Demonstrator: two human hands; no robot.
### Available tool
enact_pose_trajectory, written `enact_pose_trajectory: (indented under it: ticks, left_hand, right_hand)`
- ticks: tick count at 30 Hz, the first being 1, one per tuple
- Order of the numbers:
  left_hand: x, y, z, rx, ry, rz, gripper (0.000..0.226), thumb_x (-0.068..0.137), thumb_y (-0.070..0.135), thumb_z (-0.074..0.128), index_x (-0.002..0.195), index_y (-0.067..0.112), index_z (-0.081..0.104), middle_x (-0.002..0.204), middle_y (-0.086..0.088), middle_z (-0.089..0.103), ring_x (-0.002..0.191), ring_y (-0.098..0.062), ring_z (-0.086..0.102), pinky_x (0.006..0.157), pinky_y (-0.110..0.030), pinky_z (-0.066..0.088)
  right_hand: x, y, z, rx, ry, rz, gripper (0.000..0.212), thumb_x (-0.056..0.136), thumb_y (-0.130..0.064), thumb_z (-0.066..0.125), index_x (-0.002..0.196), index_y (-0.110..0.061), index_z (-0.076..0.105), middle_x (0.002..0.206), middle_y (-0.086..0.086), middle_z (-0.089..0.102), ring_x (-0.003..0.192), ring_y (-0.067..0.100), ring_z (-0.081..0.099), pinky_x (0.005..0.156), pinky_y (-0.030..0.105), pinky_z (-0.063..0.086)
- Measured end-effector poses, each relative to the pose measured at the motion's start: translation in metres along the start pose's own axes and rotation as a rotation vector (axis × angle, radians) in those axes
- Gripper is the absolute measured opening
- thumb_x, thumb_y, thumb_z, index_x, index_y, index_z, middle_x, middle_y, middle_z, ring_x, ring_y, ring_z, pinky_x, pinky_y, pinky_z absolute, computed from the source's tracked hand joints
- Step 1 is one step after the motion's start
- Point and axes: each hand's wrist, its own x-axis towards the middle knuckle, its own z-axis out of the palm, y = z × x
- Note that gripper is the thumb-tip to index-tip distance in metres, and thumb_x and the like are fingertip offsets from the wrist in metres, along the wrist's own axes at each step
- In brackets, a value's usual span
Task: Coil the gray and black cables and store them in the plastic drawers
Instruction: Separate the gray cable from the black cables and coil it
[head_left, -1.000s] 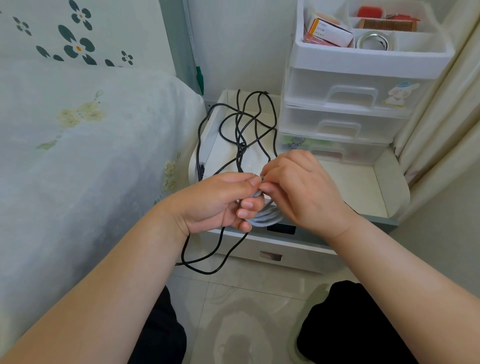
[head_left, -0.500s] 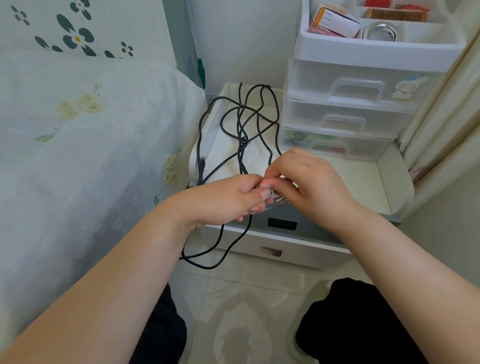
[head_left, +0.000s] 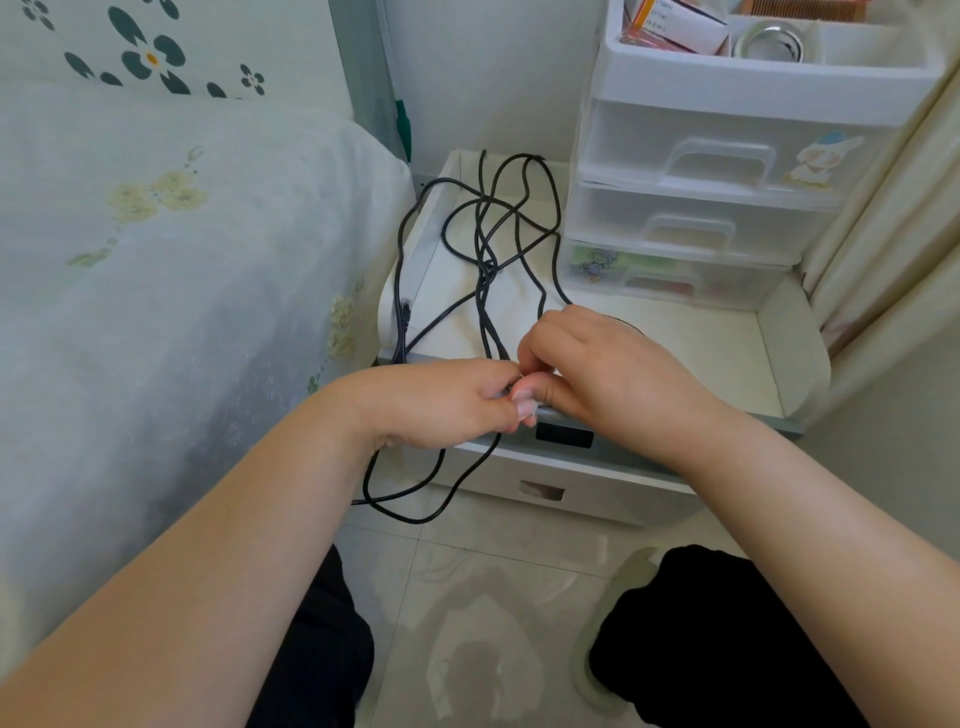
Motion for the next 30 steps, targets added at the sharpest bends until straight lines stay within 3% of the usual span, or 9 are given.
enact_pose_trajectory:
  ticks: [2,6,9,12,16,18,23,26,30]
  left_hand:
    - [0.001,-0.002,0.002,0.07,-0.035,0.025,0.028,0.1,0.034,0.039,0.115,0.018,0.056,0.113,0.004,0.062,0.11,-0.01,0.056,0.099,-0.029,0.045]
    - [-0.003,-0.001,0.006,0.122,-0.085,0.031,0.042,0.093,0.039,0.036,0.111,0.006,0.055,0.103,-0.019,0.06,0.095,-0.026,0.057,0.094,-0.044,0.046]
    - [-0.006,-0.003,0.006,0.122,-0.092,0.009,0.028,0.1,0.034,0.038,0.105,0.014,0.056,0.085,0.001,0.055,0.075,0.0,0.052,0.078,-0.029,0.046]
    - [-0.007,-0.006,0.006,0.187,-0.083,-0.031,0.022,0.101,0.033,0.039,0.104,0.021,0.056,0.093,-0.003,0.056,0.084,-0.013,0.052,0.086,-0.038,0.045]
    - [-0.006,-0.008,0.008,0.258,-0.063,-0.061,0.025,0.101,0.034,0.037,0.102,0.019,0.056,0.093,-0.009,0.057,0.082,-0.024,0.052,0.087,-0.046,0.044]
    - [-0.004,-0.009,0.01,0.281,-0.058,-0.07,0.027,0.101,0.032,0.037,0.106,0.014,0.057,0.098,-0.011,0.06,0.09,-0.028,0.055,0.087,-0.041,0.043]
    - [-0.004,-0.007,0.011,0.246,-0.066,-0.046,0.026,0.102,0.028,0.035,0.107,0.014,0.057,0.092,0.006,0.058,0.086,-0.013,0.054,0.084,-0.027,0.043]
    - [-0.005,-0.007,0.009,0.184,-0.062,-0.073,0.028,0.103,0.03,0.034,0.104,0.012,0.055,0.081,0.012,0.053,0.075,-0.004,0.051,0.068,-0.011,0.043]
    - [-0.005,-0.013,0.009,0.146,-0.043,-0.085,0.034,0.102,0.036,0.034,0.111,0.01,0.055,0.088,0.002,0.058,0.081,-0.015,0.055,0.079,-0.031,0.051]
  right_hand:
    - [-0.002,-0.002,0.004,-0.024,-0.054,-0.009,0.033,0.094,-0.043,0.04,0.087,-0.014,0.055,0.081,0.001,0.053,0.073,0.016,0.042,0.065,0.024,0.03]
    - [-0.006,-0.005,0.009,0.099,-0.173,0.074,0.033,0.094,-0.047,0.038,0.089,-0.018,0.053,0.085,-0.005,0.051,0.078,0.011,0.039,0.064,0.027,0.033]
    - [-0.007,-0.007,0.004,0.383,-0.288,0.201,0.017,0.095,-0.032,0.05,0.09,-0.016,0.055,0.085,-0.006,0.054,0.08,0.009,0.045,0.07,0.026,0.04]
    - [-0.007,-0.007,-0.001,0.466,-0.342,0.259,0.01,0.097,-0.021,0.05,0.093,-0.016,0.057,0.087,-0.004,0.058,0.079,0.008,0.048,0.071,0.021,0.04]
    - [-0.007,-0.012,-0.001,0.312,-0.368,0.242,0.008,0.096,-0.02,0.049,0.099,-0.018,0.056,0.092,-0.005,0.057,0.083,0.011,0.048,0.074,0.028,0.042]
    - [-0.008,-0.018,0.001,0.188,-0.346,0.207,0.009,0.096,-0.024,0.046,0.101,-0.02,0.053,0.096,-0.006,0.055,0.087,0.015,0.049,0.075,0.033,0.044]
    - [-0.008,-0.024,0.003,0.071,-0.25,0.084,0.007,0.092,-0.018,0.05,0.097,-0.015,0.053,0.091,-0.001,0.055,0.073,0.022,0.048,0.057,0.035,0.042]
    - [-0.01,-0.026,0.002,0.052,-0.204,0.049,0.004,0.085,-0.009,0.055,0.089,-0.01,0.053,0.083,0.002,0.055,0.056,0.025,0.042,0.046,0.028,0.031]
    - [-0.008,-0.024,-0.004,0.105,-0.191,0.114,0.005,0.092,-0.017,0.051,0.093,-0.014,0.055,0.085,-0.002,0.057,0.066,0.027,0.05,0.052,0.034,0.04]
